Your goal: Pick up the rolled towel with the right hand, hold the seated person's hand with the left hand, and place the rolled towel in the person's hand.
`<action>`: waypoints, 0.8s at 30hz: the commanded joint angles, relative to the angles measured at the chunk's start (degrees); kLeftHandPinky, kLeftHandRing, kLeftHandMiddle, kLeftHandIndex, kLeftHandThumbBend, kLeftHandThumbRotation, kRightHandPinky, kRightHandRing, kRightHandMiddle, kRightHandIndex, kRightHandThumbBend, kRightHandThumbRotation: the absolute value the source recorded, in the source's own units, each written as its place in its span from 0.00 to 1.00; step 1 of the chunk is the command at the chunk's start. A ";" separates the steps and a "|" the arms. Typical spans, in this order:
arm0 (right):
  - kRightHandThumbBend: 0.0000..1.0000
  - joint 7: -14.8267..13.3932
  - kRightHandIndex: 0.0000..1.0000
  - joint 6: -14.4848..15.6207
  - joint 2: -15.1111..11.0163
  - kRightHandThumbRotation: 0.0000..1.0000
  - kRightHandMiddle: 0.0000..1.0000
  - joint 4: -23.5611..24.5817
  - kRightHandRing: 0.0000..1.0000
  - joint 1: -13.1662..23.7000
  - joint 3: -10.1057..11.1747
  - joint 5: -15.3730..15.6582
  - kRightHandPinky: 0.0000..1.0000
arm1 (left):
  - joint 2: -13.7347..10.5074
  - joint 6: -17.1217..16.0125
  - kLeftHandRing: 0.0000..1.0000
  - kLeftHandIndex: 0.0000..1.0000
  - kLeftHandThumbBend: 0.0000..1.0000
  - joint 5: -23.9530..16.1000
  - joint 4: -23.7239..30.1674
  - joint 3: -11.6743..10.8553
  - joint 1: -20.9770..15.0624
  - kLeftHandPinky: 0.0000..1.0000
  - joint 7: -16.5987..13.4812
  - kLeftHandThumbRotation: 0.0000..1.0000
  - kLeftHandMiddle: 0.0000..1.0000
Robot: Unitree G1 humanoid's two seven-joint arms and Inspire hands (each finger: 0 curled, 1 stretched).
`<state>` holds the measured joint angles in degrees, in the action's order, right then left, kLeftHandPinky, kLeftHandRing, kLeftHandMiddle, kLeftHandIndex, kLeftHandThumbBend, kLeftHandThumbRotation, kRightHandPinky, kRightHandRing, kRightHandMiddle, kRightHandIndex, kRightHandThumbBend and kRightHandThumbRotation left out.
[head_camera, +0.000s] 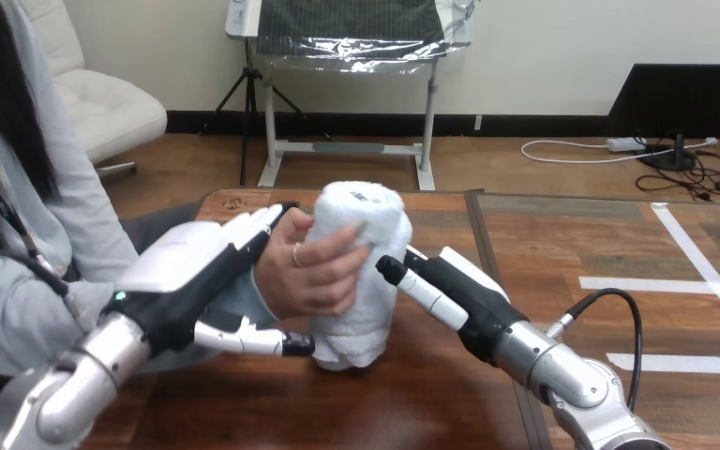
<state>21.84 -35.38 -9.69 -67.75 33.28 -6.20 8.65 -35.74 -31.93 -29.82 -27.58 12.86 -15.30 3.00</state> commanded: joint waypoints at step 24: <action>1.00 -2.89 1.00 -10.00 -2.93 1.00 1.00 6.93 1.00 -2.13 2.36 -2.56 1.00 | 5.52 -7.16 0.99 1.00 1.00 4.66 8.80 -5.38 10.49 0.92 -9.25 0.76 1.00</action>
<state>20.41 -42.26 -11.79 -65.07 30.39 -5.52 7.25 -32.40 -35.97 -26.61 -22.00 9.52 -4.88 -2.88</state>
